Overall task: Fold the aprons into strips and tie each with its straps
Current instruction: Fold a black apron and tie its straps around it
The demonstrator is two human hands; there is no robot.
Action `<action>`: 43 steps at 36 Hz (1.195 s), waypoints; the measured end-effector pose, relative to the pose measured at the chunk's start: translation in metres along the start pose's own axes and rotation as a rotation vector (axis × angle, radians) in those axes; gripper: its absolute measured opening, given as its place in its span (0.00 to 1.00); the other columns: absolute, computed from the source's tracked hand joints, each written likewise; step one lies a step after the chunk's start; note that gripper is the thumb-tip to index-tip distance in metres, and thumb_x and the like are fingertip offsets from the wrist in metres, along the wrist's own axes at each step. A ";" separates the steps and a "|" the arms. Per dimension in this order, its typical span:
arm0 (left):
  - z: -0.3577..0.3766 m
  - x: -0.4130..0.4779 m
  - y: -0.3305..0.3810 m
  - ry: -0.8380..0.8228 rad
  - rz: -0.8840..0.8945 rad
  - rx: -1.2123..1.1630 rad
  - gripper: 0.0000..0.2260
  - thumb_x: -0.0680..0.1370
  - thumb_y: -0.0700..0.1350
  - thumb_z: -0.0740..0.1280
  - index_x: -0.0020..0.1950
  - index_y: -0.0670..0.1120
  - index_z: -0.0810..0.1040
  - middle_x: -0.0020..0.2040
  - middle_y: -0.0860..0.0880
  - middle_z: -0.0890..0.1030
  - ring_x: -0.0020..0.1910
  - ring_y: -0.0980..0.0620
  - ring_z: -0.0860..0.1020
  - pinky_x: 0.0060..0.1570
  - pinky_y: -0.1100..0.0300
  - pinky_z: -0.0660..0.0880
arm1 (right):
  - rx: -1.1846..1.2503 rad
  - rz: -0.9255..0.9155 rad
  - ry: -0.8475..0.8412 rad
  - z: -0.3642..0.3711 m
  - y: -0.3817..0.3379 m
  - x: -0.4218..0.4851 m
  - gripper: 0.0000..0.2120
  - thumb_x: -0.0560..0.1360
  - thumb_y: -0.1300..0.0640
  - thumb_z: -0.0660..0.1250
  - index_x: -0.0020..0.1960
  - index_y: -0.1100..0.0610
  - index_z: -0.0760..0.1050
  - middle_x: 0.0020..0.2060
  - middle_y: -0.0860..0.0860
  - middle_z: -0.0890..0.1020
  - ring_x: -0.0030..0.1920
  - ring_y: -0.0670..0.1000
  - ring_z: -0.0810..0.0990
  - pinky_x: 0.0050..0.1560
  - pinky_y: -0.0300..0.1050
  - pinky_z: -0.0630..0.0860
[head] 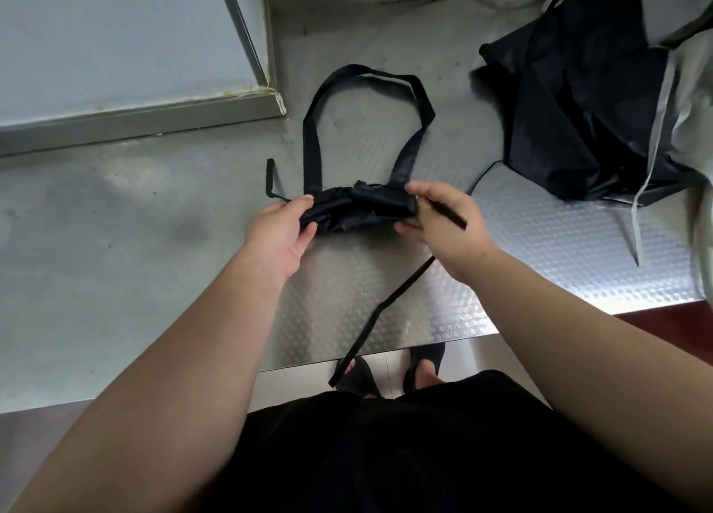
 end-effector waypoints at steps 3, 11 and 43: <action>-0.001 -0.001 0.002 -0.005 -0.062 -0.074 0.02 0.75 0.40 0.71 0.44 0.45 0.79 0.42 0.51 0.80 0.40 0.58 0.78 0.28 0.71 0.73 | -0.309 -0.116 -0.058 0.000 -0.003 0.002 0.15 0.80 0.69 0.54 0.64 0.64 0.71 0.59 0.58 0.75 0.56 0.56 0.78 0.60 0.44 0.76; -0.003 -0.005 0.011 -0.045 -0.159 -0.225 0.04 0.75 0.40 0.69 0.40 0.42 0.79 0.35 0.50 0.79 0.30 0.59 0.77 0.25 0.71 0.73 | -0.797 -0.310 0.068 -0.012 -0.009 0.004 0.17 0.74 0.53 0.70 0.61 0.55 0.76 0.44 0.47 0.76 0.45 0.47 0.74 0.44 0.26 0.65; 0.036 -0.037 -0.001 0.147 0.617 0.949 0.27 0.69 0.50 0.76 0.58 0.40 0.66 0.51 0.46 0.74 0.48 0.47 0.74 0.41 0.57 0.68 | -0.297 0.049 0.004 0.002 -0.010 0.003 0.02 0.75 0.59 0.68 0.44 0.54 0.79 0.37 0.46 0.81 0.41 0.45 0.80 0.43 0.34 0.77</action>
Point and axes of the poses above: each hand's wrist, its own x-axis towards the middle knuckle, its own z-axis out of the palm, y = z × x, the point moved 2 cm from there along x, towards the middle knuckle
